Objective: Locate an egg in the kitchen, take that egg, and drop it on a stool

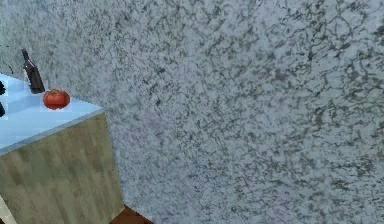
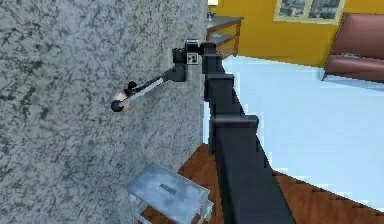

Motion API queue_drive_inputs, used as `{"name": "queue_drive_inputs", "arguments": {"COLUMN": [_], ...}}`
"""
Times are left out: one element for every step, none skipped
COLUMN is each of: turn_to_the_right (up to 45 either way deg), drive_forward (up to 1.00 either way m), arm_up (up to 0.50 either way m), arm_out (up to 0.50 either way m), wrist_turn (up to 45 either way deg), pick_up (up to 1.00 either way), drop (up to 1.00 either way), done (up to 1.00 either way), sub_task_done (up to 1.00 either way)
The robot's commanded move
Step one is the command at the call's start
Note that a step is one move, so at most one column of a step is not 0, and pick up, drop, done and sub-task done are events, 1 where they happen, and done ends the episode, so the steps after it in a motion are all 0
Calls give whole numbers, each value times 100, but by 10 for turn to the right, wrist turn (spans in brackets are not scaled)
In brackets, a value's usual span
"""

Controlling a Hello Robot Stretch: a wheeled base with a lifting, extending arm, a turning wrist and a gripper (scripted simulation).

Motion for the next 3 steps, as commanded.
{"name": "queue_drive_inputs", "arguments": {"turn_to_the_right": [0,0,0], "drive_forward": [0,0,0], "arm_up": [0,0,-34], "arm_out": [0,0,0], "wrist_turn": [450,210,0], "pick_up": [0,0,0], "drop": [0,0,0], "done": [0,0,0], "sub_task_done": [0,0,0]}}
